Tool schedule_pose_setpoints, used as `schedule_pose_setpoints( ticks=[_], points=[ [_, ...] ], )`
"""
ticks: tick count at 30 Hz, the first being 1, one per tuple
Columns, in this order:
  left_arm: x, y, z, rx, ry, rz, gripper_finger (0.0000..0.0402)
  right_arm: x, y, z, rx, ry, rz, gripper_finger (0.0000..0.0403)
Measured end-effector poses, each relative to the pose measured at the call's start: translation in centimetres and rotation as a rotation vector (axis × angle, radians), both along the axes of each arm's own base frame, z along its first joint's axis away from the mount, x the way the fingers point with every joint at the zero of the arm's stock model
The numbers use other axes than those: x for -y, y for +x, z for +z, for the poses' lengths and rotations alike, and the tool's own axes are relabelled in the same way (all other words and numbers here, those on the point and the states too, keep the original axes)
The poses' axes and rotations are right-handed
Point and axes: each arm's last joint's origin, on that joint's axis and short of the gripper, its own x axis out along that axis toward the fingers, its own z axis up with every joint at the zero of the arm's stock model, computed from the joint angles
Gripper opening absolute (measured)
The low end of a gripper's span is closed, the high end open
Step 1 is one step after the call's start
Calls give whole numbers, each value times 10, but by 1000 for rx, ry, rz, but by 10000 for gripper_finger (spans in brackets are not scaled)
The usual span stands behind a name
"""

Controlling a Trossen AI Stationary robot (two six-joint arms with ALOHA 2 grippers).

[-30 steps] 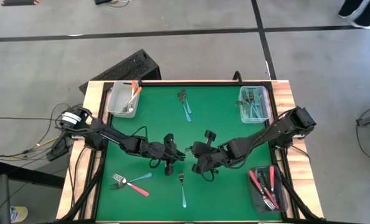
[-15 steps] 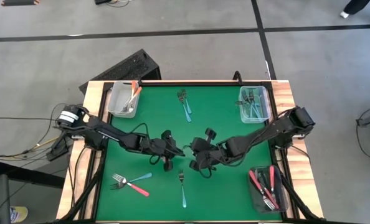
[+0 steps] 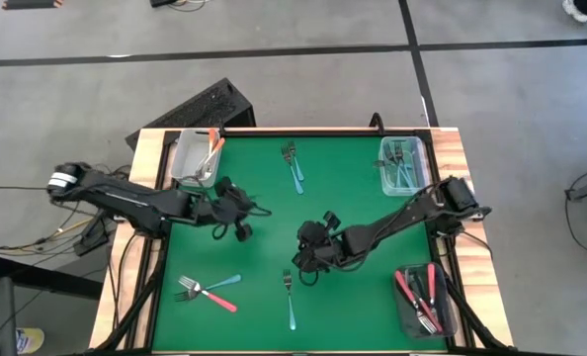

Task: Sort silverware by color (type)
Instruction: Put the orange fork into the white bin

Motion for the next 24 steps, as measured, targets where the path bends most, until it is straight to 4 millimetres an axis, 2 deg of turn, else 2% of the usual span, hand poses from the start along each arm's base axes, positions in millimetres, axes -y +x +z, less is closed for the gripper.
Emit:
schedule_pose_setpoints(
  ticks=[6,12,18,24],
  points=[
    [-25,-30,26,63,32,137,0,-19,6,-18,31,16,44,169],
    [-46,-53,39,104,36,254,0,-25,6,-18,50,22,58,168],
    [-56,-67,48,143,19,290,0,-25,7,-17,68,25,62,168],
    [-59,-73,50,148,13,278,0,-25,8,-17,65,24,61,168]
  ],
)
